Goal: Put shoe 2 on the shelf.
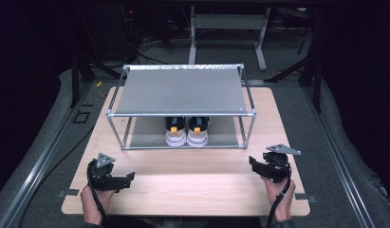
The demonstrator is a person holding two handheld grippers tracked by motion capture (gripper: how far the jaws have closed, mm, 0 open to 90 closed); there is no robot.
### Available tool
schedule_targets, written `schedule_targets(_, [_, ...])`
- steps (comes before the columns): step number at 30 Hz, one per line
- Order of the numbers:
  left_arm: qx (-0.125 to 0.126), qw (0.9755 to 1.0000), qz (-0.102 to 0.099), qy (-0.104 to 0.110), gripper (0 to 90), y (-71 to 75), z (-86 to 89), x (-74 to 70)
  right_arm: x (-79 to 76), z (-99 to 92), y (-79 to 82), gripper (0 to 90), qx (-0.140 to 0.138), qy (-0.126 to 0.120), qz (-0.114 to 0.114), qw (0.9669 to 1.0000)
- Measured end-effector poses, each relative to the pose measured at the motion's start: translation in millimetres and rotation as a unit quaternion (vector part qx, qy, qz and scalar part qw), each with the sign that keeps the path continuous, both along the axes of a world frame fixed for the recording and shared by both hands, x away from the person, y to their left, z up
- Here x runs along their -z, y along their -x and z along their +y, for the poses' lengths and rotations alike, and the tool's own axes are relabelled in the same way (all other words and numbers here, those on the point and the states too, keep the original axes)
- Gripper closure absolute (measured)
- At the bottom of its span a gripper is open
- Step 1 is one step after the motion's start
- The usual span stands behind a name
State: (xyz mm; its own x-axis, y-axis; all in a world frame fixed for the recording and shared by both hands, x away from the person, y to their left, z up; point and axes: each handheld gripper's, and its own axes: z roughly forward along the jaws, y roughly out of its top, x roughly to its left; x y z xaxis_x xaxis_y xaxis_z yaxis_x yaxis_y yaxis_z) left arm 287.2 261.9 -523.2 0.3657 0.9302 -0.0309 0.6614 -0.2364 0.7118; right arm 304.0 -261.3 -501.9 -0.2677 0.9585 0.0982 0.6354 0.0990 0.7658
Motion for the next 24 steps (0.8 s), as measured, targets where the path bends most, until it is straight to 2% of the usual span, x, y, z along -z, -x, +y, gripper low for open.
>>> schedule_targets(1, [-0.001, 1.0000, 0.000, -0.001, 0.0, -0.2, 1.2, 0.8, 1.3, -2.5, 1.4, 39.1, 0.011, 0.005, -0.003, 0.9999])
schedule_targets(2, [-0.003, 1.0000, 0.002, -0.001, 0.0, -0.5, 2.8, 1.5, 2.4, -7.0, 2.6, 38.4, 0.005, 0.002, 0.000, 1.0000])
schedule_targets(4, [-0.006, 1.0000, 0.003, 0.001, 0.0, -0.5, 4.7, 1.8, 5.5, -13.1, 4.7, 36.8, 0.020, 0.010, 0.002, 0.9997])
schedule_targets(5, [-0.007, 1.0000, 0.003, -0.002, 0.0, -0.5, 5.9, 1.7, 7.1, -17.5, 5.4, 36.2, 0.007, -0.002, 0.005, 1.0000])
schedule_targets(6, [-0.008, 1.0000, 0.003, -0.002, 0.0, -0.8, 6.9, 1.9, 8.9, -19.8, 7.2, 35.5, 0.022, 0.007, 0.000, 0.9997])
schedule_targets(9, [-0.011, 0.9999, 0.006, -0.004, 0.0, -1.9, 10.2, 3.4, 11.8, -27.5, 10.3, 31.9, 0.021, 0.007, 0.005, 0.9997])
schedule_targets(10, [-0.013, 0.9999, 0.006, -0.003, 0.0, -2.0, 10.5, 3.9, 14.9, -30.0, 10.6, 30.8, 0.026, 0.004, -0.005, 0.9996])
schedule_targets(11, [-0.013, 0.9999, 0.008, -0.005, 0.0, -2.1, 11.1, 4.4, 14.4, -33.6, 11.8, 29.8, 0.014, -0.002, 0.006, 0.9999])
schedule_targets(15, [-0.016, 0.9998, 0.009, -0.006, 0.0, -2.4, 13.4, 6.6, 19.3, -43.1, 15.2, 25.3, 0.027, 0.000, 0.003, 0.9996])
schedule_targets(24, [-0.017, 0.9997, 0.015, -0.007, 0.0, -4.1, 13.4, 11.8, 30.4, -56.0, 19.3, 17.8, 0.031, 0.005, 0.007, 0.9995])
